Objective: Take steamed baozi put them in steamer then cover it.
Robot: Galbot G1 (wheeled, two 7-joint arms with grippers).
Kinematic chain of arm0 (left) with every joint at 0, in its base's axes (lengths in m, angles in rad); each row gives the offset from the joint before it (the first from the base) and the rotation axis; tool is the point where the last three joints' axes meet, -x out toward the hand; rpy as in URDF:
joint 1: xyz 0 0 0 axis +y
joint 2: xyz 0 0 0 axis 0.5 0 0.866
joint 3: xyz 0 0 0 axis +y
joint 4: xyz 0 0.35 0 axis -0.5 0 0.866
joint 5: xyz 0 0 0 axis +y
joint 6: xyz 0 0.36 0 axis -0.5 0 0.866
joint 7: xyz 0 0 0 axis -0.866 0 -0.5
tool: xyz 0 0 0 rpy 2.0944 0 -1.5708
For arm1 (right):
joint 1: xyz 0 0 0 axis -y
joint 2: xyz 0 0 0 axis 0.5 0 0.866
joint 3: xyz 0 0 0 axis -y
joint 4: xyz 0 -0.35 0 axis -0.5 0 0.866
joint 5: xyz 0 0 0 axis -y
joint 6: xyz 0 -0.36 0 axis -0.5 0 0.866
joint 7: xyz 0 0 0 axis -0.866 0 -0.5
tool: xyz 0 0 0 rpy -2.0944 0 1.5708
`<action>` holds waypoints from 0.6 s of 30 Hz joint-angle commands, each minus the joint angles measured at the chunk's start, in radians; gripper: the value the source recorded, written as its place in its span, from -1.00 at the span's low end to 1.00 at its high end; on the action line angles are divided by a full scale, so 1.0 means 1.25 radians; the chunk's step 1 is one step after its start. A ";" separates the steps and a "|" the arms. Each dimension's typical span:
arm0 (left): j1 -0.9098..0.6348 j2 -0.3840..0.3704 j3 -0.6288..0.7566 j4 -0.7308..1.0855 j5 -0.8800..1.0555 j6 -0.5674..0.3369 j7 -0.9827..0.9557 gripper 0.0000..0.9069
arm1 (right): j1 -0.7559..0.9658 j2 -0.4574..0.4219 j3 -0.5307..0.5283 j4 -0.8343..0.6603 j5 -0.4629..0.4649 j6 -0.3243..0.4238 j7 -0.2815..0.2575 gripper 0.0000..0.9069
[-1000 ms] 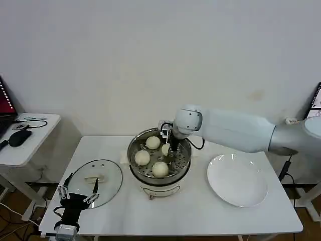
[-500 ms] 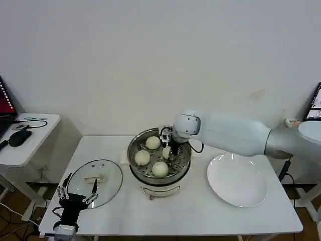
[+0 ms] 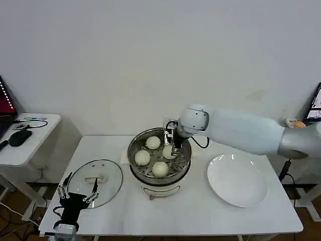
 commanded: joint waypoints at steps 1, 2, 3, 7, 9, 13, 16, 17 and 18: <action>-0.001 0.001 0.005 0.000 -0.008 0.003 0.001 1.00 | -0.096 -0.234 0.127 0.227 0.040 0.123 0.403 1.00; -0.003 -0.001 0.007 -0.004 -0.005 0.008 0.002 1.00 | -0.161 -0.274 0.194 0.242 0.027 0.162 0.471 1.00; -0.003 -0.002 0.009 -0.005 -0.005 0.012 -0.002 1.00 | -0.180 -0.279 0.204 0.248 0.026 0.174 0.483 1.00; -0.009 -0.004 0.016 -0.002 -0.013 0.021 -0.015 1.00 | -0.492 -0.359 0.542 0.294 -0.055 0.331 0.633 1.00; -0.009 -0.002 0.017 0.005 -0.013 0.020 -0.016 1.00 | -0.648 -0.359 0.703 0.311 -0.127 0.349 0.641 1.00; -0.018 0.000 0.014 0.016 -0.005 0.014 -0.012 1.00 | -1.038 -0.263 1.150 0.359 -0.299 0.432 0.607 1.00; -0.023 0.011 0.011 0.033 0.006 0.010 -0.026 1.00 | -1.241 -0.145 1.382 0.379 -0.331 0.523 0.540 1.00; -0.025 0.017 0.011 0.042 0.026 0.005 -0.031 1.00 | -1.296 -0.107 1.437 0.380 -0.331 0.544 0.519 1.00; -0.026 0.026 0.011 0.056 0.073 -0.002 -0.041 1.00 | -1.321 -0.086 1.480 0.377 -0.336 0.555 0.507 1.00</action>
